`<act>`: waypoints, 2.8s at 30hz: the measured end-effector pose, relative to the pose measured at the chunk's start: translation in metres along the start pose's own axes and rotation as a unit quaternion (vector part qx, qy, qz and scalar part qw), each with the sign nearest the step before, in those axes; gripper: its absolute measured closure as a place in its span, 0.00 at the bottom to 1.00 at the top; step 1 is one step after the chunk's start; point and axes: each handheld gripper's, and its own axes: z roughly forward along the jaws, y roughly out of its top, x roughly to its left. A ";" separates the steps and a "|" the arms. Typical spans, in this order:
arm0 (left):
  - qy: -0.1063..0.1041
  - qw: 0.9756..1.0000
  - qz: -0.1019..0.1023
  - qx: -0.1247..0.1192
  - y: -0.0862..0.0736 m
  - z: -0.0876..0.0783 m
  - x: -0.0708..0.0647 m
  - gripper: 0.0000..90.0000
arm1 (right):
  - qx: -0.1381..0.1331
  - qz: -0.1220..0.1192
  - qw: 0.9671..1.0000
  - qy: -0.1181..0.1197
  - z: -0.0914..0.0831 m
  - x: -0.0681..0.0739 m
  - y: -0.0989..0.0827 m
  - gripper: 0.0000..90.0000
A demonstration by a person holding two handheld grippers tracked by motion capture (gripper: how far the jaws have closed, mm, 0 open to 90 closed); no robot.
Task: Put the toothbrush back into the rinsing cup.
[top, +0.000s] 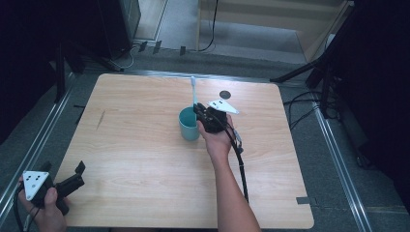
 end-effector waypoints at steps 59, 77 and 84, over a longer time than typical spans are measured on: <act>-0.007 1.000 -0.004 -0.005 0.000 -0.001 0.001 0.00 | 0.055 0.000 0.990 -0.132 -0.123 -0.091 -0.047 0.00; -0.006 1.000 0.001 -0.007 -0.001 -0.001 0.000 0.00 | 0.052 0.028 0.981 -0.184 -0.175 -0.137 -0.095 0.00; -0.006 1.000 0.001 -0.009 -0.001 -0.002 0.000 0.00 | 0.044 0.041 0.977 -0.204 -0.203 -0.151 -0.113 0.00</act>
